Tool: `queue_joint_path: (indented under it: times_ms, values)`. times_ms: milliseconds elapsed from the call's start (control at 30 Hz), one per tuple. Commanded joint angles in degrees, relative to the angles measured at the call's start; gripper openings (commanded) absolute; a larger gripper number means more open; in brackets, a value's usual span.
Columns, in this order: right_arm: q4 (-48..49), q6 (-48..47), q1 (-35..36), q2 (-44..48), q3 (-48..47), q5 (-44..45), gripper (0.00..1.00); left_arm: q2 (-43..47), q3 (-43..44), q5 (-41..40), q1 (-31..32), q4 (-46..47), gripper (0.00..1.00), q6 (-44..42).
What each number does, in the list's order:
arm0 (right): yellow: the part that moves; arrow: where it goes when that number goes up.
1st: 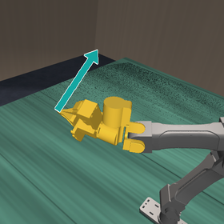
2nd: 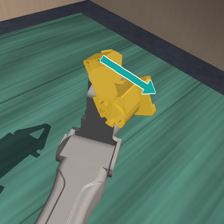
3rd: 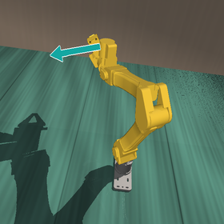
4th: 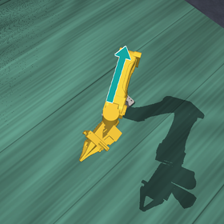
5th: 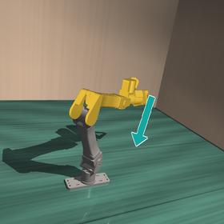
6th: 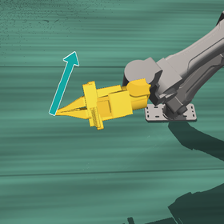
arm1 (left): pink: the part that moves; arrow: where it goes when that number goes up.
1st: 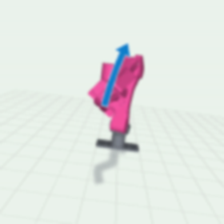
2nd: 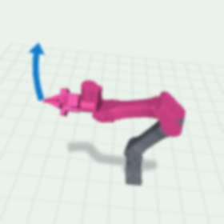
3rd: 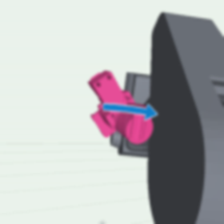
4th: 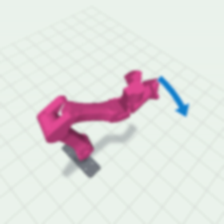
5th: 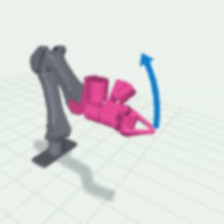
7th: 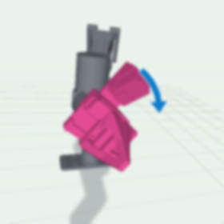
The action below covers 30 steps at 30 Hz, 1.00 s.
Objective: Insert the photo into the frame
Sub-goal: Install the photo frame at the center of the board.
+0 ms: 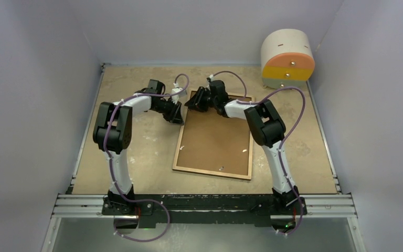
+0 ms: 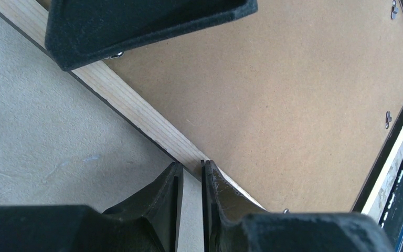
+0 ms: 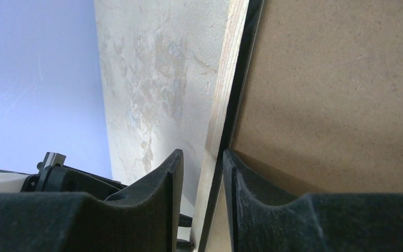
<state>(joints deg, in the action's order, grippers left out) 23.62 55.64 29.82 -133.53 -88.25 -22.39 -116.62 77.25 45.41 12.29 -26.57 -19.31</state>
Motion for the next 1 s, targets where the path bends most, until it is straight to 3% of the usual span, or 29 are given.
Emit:
queue_joint_path:
  times_ms: [0, 467, 967]
  values:
    - [-5.72, -4.20, -0.30, -1.02, -2.66, -4.13, 0.36, 0.58, -1.83, -1.27, 0.52, -1.21, 0.19, -3.27]
    - [-10.57, -8.27, -3.81, 1.23, -6.82, -2.77, 0.47, 2.59, -1.83, -0.94, -0.06, -2.41, 0.19, -4.04]
    - [-11.63, -8.49, -0.63, -3.93, -9.13, -4.84, 0.46, 2.34, -2.55, -0.94, -0.43, -2.28, 0.18, -4.47]
